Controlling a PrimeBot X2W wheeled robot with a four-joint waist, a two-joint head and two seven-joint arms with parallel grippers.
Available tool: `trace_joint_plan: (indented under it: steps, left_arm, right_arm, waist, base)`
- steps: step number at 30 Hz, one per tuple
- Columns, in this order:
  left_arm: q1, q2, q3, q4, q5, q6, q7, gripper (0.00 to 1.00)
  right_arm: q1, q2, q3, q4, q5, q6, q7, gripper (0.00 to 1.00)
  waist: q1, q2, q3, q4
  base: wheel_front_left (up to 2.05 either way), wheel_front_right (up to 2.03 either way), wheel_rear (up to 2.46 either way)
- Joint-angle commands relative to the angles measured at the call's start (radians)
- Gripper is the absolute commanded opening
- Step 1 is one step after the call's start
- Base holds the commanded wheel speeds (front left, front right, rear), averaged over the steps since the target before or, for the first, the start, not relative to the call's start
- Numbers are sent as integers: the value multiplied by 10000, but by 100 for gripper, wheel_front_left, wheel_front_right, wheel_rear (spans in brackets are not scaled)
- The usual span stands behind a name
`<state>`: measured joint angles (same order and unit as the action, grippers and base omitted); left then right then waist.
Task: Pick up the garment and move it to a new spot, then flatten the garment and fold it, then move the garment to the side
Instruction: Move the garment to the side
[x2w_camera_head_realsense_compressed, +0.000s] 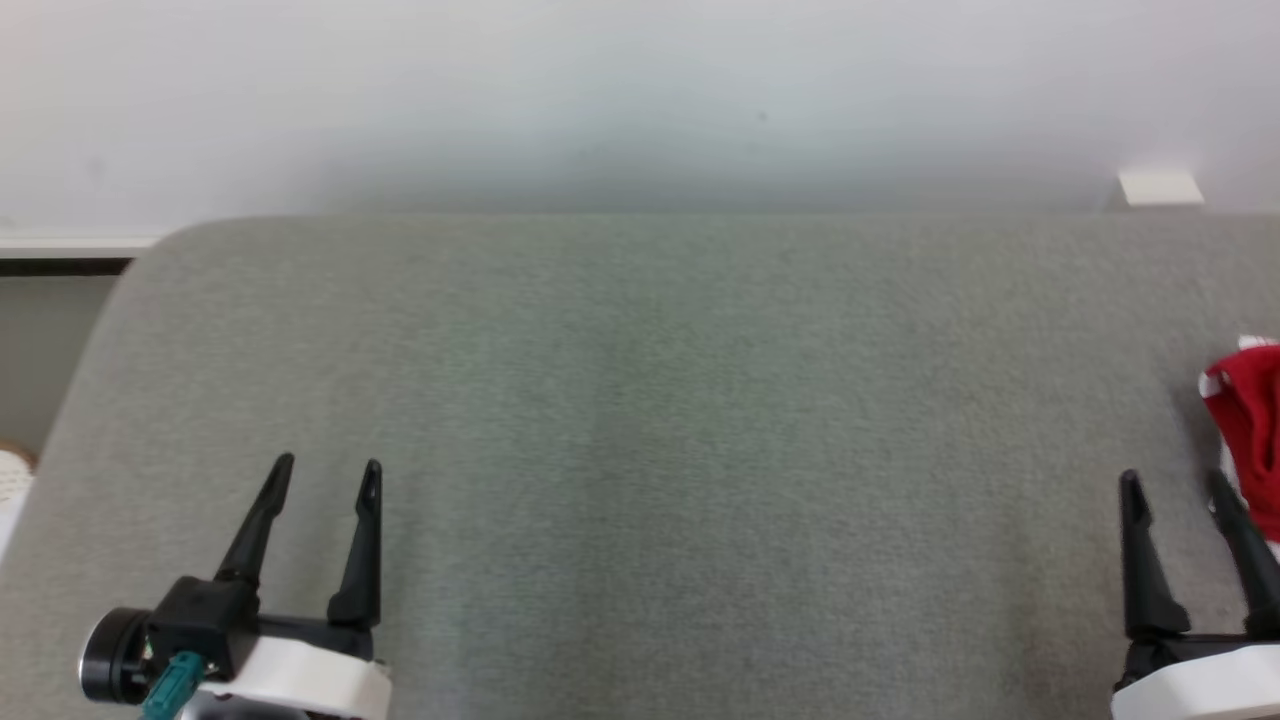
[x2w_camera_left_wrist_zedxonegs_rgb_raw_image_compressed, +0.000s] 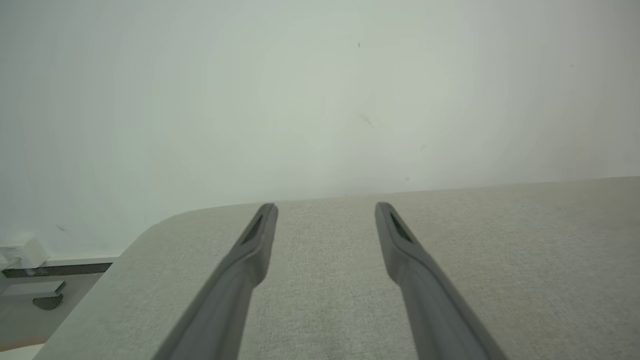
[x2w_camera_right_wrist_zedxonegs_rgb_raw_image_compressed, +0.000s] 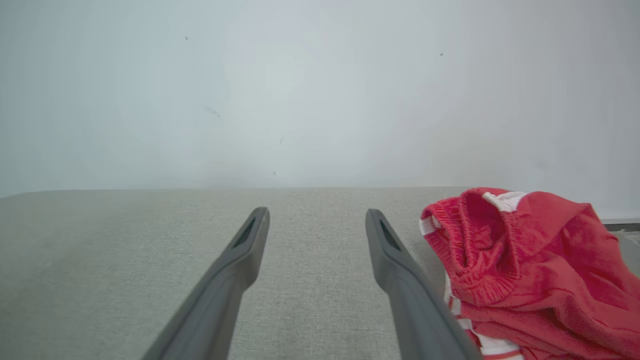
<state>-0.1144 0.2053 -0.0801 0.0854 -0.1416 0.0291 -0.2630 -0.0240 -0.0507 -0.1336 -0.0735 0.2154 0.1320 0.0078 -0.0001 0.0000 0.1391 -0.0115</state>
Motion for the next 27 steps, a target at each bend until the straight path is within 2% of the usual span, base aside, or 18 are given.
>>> trace_joint_plan:
  steps: [1, 5, 12, 27]
  left_arm:
    - [159, 62, 5, 42, -33, 28, -13, 100]
    - [415, 130, -15, 198, -43, -18, -13, 100]
    - [826, 59, -400, 356, 3, -183, -5, 100]
    - [1222, 154, -526, 412, -168, -69, 126, 100]
  right_arm:
    - [167, -11, 38, -60, 104, -33, -65, 100]
    - [478, -14, 322, -165, 288, -33, -155, 100]
    - [1280, -11, 406, -505, 423, -33, -13, 100]
    - [1999, -8, 375, -839, 502, -31, 200, 100]
  waist:
    - [1, 0, -383, 393]
    - [1, 0, -752, 625]
    - [1, 0, -1274, 522]
    - [1, 0, -1597, 386]
  base:
    - [0, 0, 0]
    - [0, 0, 0]
    - [0, 0, 0]
    - [0, 0, 0]
